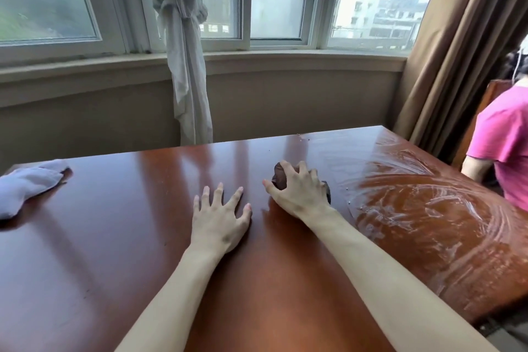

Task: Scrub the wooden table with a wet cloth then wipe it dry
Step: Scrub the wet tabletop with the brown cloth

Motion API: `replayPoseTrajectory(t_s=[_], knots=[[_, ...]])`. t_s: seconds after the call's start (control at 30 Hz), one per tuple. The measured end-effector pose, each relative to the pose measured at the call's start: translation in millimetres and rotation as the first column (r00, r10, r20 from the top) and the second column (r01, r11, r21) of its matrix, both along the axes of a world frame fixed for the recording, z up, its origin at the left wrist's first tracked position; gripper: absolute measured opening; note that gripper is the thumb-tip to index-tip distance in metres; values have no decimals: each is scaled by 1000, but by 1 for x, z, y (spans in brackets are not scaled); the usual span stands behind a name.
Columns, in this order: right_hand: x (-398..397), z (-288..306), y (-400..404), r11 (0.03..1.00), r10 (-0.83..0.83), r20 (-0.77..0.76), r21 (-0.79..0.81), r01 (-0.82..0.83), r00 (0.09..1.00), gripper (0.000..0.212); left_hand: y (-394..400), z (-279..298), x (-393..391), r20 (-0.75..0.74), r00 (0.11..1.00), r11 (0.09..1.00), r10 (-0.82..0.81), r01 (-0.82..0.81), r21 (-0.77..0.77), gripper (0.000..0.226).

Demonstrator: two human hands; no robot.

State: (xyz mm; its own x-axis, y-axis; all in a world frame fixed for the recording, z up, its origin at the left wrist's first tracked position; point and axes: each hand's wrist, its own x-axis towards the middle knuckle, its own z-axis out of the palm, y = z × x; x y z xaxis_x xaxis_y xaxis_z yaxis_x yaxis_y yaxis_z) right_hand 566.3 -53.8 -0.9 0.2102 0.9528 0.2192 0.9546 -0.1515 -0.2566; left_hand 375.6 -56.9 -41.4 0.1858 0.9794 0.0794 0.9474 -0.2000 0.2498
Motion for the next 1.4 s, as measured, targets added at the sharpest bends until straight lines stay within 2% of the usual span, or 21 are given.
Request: replayPoseTrajectory(t_s=[0.1,0.23,0.33,0.47,0.6,0.67,0.8,0.87,1.07,1.27,1.4], knots=[[19,-5,19,994,8,-143,113,8,990,50,1,-1,0,14,1000,1000,-3,3,12,62],[36,-5,59,991,0,-165,132,22,986,38,2,-3,1,19,1000,1000,1,-2,27,61],[36,2,77,998,-16,-179,55,26,984,25,2,-3,2,19,1000,1000,-2,1,20,62],[44,19,62,989,37,-258,-130,-72,965,47,0,1,0,17,1000,1000,-6,6,0,62],[34,31,20,957,108,-130,-255,-138,986,38,-2,4,0,32,999,1000,-6,7,-27,62],[24,30,-7,970,104,-120,-206,-128,987,41,-3,4,0,33,999,999,-9,10,-34,62],[17,1,-54,988,112,-101,116,-101,988,31,-2,3,0,24,1000,999,-10,10,-31,62],[24,-8,-55,975,138,-90,186,-120,986,31,-1,1,0,20,1000,1000,-14,14,-22,62],[29,-12,31,961,129,-49,252,-112,990,21,1,-4,1,-16,1000,1000,-2,2,8,64],[32,-7,166,979,-10,-92,201,28,996,20,3,-6,2,-46,999,1000,22,-21,15,69],[33,-5,206,978,-80,-147,178,106,986,22,1,-2,3,-50,998,999,42,-42,1,68]])
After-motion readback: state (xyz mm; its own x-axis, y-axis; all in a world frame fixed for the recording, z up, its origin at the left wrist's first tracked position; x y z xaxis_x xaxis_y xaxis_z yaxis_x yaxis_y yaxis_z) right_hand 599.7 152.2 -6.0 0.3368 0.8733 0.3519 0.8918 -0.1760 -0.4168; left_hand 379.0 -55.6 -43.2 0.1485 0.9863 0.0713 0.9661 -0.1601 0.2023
